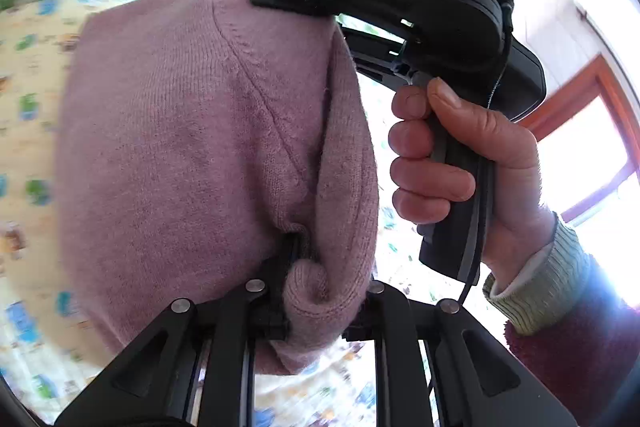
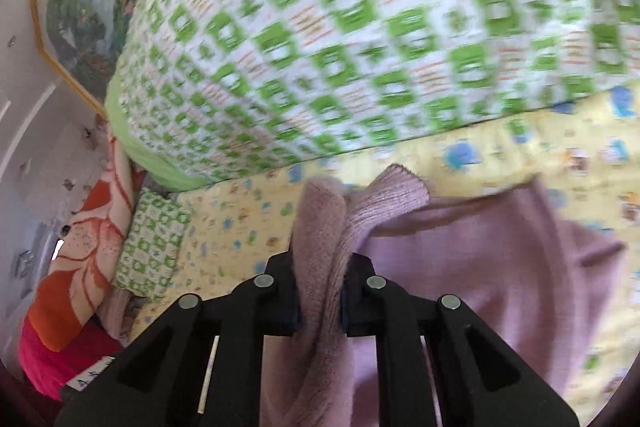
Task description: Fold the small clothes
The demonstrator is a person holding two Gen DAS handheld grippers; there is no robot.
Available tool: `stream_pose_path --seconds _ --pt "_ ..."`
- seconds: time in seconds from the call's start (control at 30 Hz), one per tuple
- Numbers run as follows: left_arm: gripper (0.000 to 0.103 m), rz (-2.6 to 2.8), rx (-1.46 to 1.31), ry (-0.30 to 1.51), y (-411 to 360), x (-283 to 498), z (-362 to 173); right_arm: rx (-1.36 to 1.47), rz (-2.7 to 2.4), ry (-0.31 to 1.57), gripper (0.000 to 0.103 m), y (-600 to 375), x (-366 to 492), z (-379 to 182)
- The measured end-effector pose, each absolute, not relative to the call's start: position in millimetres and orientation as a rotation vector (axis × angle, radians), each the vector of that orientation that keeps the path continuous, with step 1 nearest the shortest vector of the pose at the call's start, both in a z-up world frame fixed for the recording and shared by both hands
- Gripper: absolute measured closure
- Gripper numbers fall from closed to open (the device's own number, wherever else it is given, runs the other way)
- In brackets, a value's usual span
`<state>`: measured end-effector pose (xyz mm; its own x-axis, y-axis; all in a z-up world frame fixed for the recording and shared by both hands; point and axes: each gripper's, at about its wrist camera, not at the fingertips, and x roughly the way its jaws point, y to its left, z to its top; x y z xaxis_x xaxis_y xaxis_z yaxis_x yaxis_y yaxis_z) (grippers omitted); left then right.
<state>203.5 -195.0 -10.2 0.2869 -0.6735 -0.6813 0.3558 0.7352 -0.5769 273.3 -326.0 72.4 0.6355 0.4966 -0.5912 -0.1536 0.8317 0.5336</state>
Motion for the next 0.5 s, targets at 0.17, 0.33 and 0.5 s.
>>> stream_pose_path --seconds 0.17,0.33,0.5 --pt "0.088 -0.718 -0.283 1.142 -240.2 213.8 -32.6 0.495 0.270 0.816 0.088 -382.5 255.7 52.6" --pt "0.088 -0.695 -0.266 1.156 -245.7 224.6 -40.1 0.512 0.269 0.802 0.088 -405.4 252.7 41.1" --pt "0.086 -0.676 -0.258 1.169 -252.5 236.9 -46.0 0.483 0.312 0.790 0.088 -405.5 265.2 37.3"
